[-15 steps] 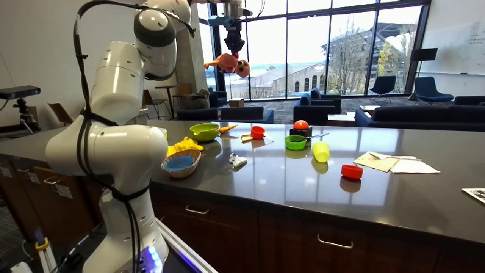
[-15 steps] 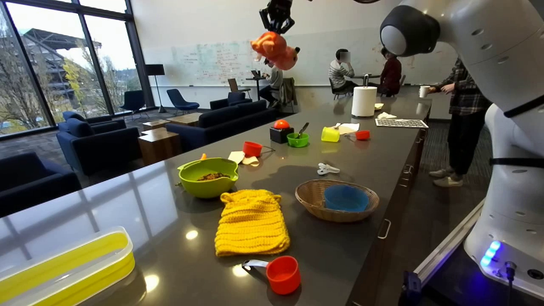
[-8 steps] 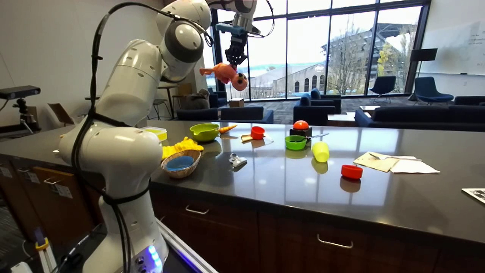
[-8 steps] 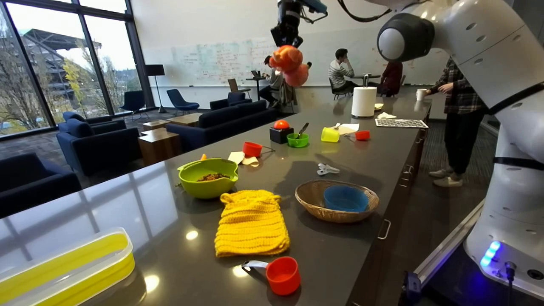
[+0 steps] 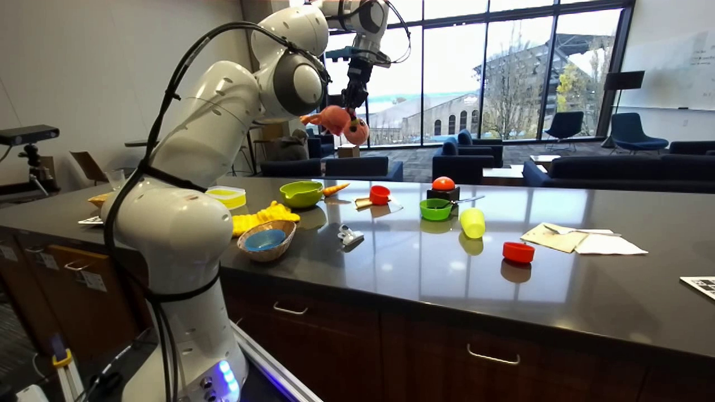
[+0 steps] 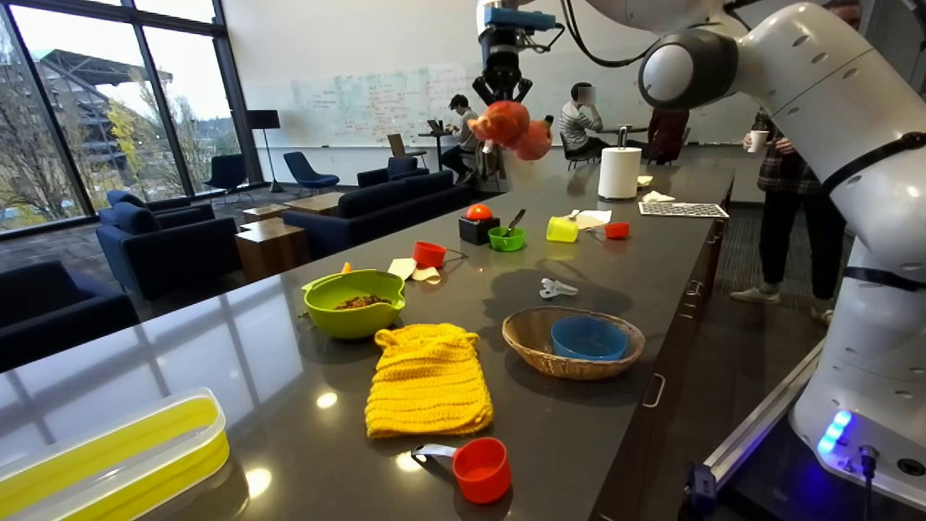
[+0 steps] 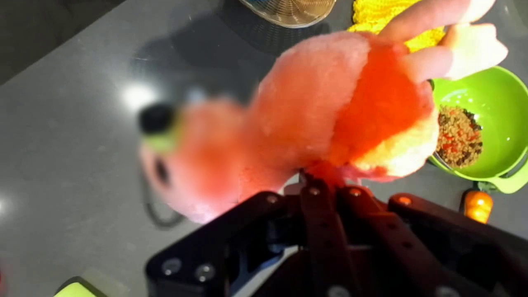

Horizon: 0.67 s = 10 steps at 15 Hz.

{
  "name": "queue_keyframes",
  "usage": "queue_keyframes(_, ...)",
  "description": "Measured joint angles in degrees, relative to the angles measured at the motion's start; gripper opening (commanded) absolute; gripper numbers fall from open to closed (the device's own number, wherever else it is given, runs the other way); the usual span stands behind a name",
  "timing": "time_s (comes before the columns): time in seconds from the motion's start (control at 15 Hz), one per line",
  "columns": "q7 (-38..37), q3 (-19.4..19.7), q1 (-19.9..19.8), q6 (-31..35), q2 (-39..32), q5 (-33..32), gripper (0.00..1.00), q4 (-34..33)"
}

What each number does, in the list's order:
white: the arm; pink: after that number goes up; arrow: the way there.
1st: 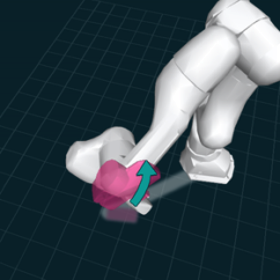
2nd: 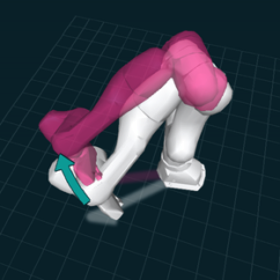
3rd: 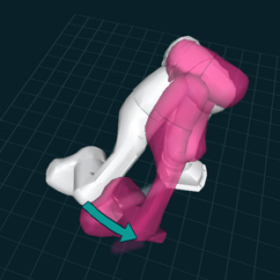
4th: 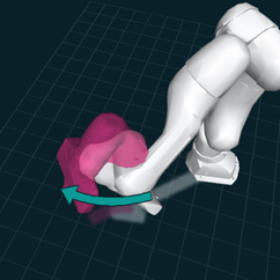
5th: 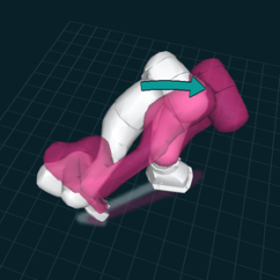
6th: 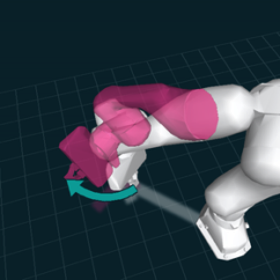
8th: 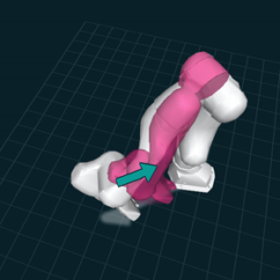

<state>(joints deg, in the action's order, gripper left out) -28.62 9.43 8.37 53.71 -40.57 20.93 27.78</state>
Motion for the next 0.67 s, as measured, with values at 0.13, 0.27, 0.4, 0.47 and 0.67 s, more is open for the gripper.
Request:
queue_keyframes(0.13,-6.1,-2.18,0.66,-0.12,-0.03,-4.13,0.01,-2.03)
queue_keyframes(0.27,-10.37,-3.29,2.14,-2.88,-0.2,-8.64,0.01,-2.99)
queue_keyframes(0.4,-12.94,-4.06,3.43,-7.5,-0.99,-11.83,0.01,-3.24)
queue_keyframes(0.47,-13.74,-4.42,3.93,-10.21,-1.58,-12.91,0.01,-3.29)
queue_keyframes(0.67,-14.96,-4.87,4.59,-18.57,-3.63,-15.17,0.01,-3.38)
